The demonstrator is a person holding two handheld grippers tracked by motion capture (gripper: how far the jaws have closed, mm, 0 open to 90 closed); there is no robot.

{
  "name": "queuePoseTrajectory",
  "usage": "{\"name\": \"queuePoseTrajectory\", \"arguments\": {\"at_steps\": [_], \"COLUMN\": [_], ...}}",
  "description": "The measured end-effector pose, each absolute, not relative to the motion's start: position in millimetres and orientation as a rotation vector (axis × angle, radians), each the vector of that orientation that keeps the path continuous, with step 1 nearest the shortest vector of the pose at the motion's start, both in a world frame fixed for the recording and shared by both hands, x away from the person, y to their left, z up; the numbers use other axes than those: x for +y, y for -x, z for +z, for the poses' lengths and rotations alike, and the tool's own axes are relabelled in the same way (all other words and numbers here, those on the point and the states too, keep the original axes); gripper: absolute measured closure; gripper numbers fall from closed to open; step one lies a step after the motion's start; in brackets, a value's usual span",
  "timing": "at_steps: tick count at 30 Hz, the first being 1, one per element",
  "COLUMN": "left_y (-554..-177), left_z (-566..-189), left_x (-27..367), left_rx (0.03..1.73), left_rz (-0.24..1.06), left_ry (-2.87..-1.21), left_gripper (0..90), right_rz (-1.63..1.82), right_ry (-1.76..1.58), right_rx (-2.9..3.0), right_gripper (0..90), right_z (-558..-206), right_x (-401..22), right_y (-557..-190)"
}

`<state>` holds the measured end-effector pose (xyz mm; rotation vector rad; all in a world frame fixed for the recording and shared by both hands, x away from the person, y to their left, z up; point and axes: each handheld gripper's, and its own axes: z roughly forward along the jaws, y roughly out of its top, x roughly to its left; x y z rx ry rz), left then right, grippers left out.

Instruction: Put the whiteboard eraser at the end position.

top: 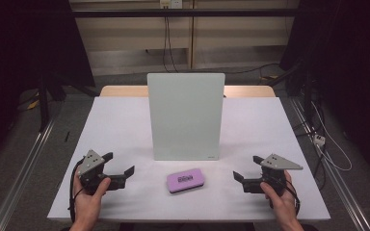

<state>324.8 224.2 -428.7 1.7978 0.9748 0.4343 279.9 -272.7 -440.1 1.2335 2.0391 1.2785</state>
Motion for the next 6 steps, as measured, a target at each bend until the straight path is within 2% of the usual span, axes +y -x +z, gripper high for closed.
{"name": "queuePoseTrajectory", "arguments": {"at_steps": [6], "left_y": [-325.0], "left_z": [-429.6], "left_x": [224.6], "left_rx": [0.979], "left_rz": [0.431], "left_ry": [-1.791], "left_gripper": [4.4], "right_rz": [1.272], "right_ry": [-1.232], "right_rx": [2.048], "right_gripper": [4.5], "right_z": [-440.6], "right_x": [-271.3], "right_y": [-281.9]}}
